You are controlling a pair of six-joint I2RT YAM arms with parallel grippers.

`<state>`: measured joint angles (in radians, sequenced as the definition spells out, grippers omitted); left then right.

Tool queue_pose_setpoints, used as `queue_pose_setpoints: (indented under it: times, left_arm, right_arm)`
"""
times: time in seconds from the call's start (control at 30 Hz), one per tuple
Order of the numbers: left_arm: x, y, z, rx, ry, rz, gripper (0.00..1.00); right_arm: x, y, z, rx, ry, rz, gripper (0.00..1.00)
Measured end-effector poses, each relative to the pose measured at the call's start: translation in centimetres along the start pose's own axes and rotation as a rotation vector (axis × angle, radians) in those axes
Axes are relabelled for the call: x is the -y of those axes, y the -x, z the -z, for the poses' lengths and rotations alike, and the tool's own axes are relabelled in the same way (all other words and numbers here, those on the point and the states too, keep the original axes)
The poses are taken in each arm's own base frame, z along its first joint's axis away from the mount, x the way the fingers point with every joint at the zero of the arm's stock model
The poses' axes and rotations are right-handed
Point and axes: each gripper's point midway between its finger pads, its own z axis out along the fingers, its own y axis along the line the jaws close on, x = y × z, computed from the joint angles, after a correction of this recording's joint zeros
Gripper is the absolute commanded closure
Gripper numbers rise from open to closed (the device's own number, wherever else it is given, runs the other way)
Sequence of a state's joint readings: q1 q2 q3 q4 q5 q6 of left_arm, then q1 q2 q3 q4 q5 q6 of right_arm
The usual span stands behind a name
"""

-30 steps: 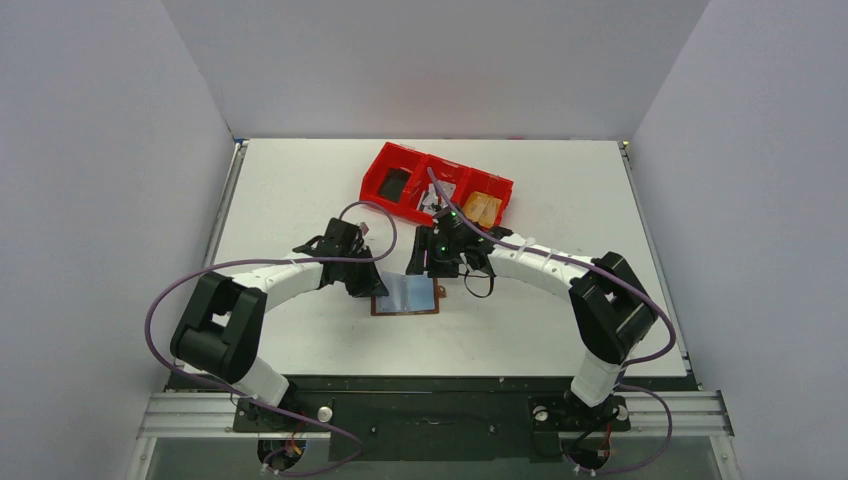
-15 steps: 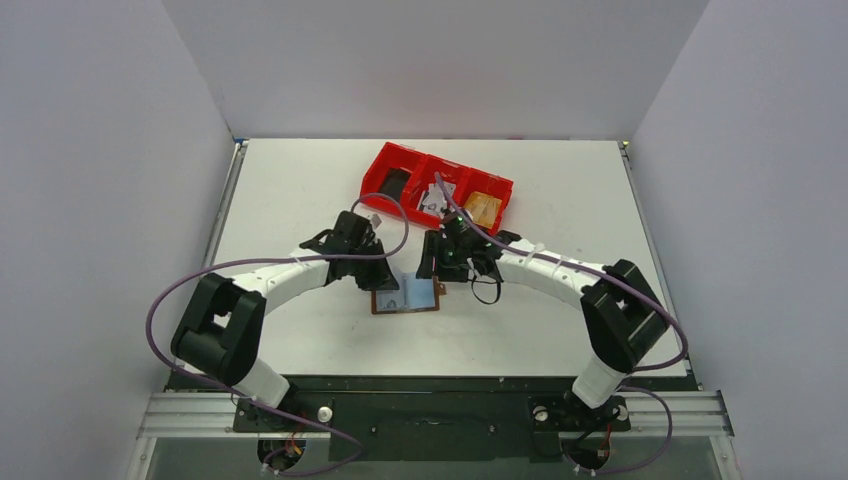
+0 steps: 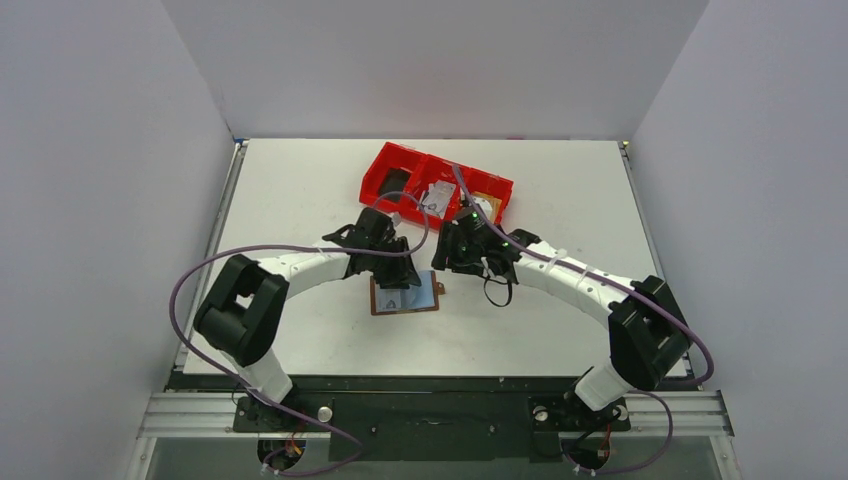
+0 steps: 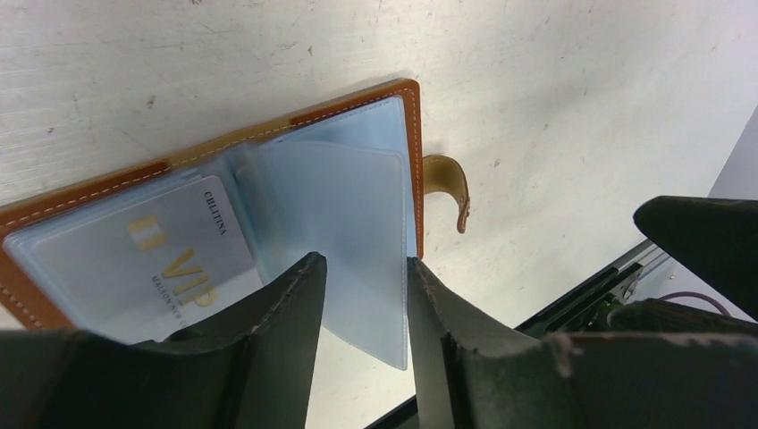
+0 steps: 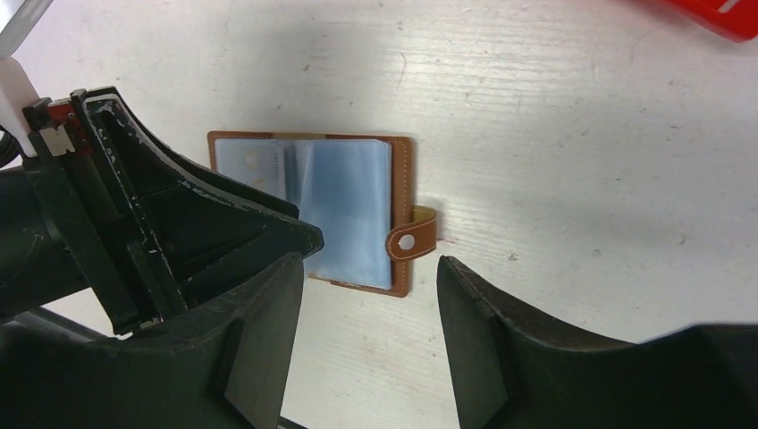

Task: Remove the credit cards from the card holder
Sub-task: Remove the credit card from the card holder.

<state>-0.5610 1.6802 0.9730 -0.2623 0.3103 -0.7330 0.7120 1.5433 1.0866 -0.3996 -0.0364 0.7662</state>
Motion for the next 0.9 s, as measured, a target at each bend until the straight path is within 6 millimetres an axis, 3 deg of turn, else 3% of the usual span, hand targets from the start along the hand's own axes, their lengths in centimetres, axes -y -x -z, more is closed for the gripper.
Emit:
queue_pose_setpoints:
  times: [0.37, 0.9]
  left_arm:
    - [0.5, -0.2, -2.3, -0.026, -0.012, 0.007, 0.49]
    - [1.8, 0.0, -2.5, -0.032, -0.072, 0.039, 0.46]
  right_arm:
    - [1.7, -0.4, 0.0, -0.002, -0.062, 0.005, 0.47]
    - [2.1, 0.1, 0.7, 0.017, -0.075, 0.008, 0.47]
